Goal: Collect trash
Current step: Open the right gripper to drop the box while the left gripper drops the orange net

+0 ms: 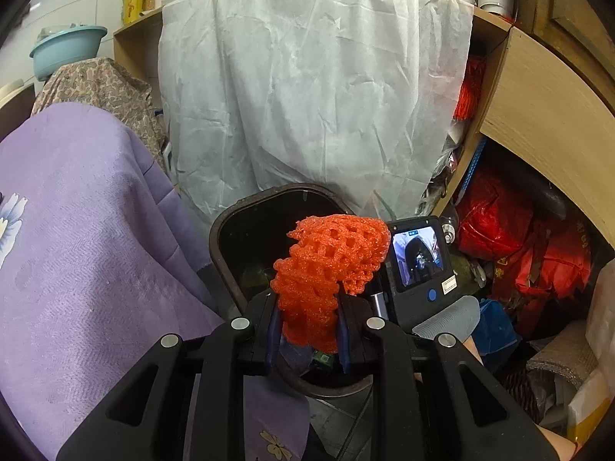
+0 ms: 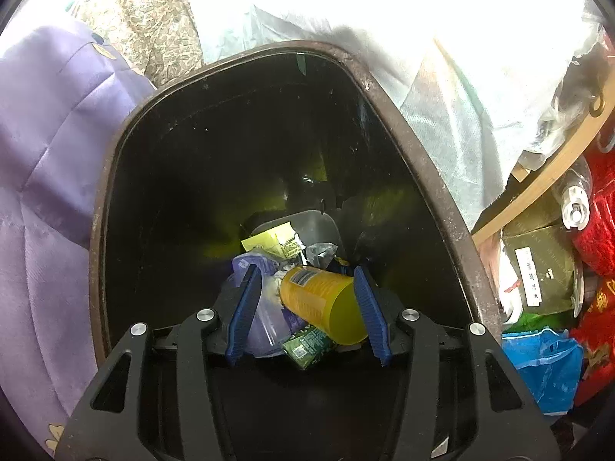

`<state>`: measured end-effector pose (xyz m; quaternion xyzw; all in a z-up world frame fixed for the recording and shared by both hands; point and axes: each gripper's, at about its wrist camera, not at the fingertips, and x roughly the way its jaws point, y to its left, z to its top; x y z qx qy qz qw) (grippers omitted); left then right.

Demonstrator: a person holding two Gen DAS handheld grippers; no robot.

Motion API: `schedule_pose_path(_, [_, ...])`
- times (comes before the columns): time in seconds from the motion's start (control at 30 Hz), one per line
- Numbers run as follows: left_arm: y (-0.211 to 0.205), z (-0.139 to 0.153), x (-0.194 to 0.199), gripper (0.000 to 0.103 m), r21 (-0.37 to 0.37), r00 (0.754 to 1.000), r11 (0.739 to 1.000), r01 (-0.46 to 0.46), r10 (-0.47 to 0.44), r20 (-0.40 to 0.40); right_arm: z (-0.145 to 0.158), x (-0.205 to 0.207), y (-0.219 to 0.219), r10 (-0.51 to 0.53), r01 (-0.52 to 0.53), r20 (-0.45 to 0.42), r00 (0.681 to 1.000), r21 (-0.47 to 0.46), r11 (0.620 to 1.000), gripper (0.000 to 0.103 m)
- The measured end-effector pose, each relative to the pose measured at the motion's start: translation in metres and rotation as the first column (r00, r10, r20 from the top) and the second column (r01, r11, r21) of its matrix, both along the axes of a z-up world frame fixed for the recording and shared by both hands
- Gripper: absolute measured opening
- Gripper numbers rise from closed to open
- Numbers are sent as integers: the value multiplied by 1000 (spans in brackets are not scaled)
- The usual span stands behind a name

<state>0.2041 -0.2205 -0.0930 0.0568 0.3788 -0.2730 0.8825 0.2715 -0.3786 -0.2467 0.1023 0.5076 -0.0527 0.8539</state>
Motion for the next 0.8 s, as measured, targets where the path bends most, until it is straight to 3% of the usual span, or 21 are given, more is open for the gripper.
schedule_pose_path(0.4, [-1,-3,4,23,-4,1000,1000,0,0,-15,8,-6,-4,-9,9,25,1000,-1,1000,52])
schedule_pose_path(0.5, [-9,-9,15,23,9,999,1000,1,-1,-40,21,-18,-8,-39,41,66,997,-28,999,61])
schedule_pose_path(0.57, [-18,-13,22,23,16,998,1000,15,-14,-65,34,-32,-12,-81,87,109,991,-55,995,73])
schedule_pose_path(0.8, [-54,-43,49,23,41,984,998,36,-28,-176,56,-77,-39,-208,218,183,961,-37,975,79])
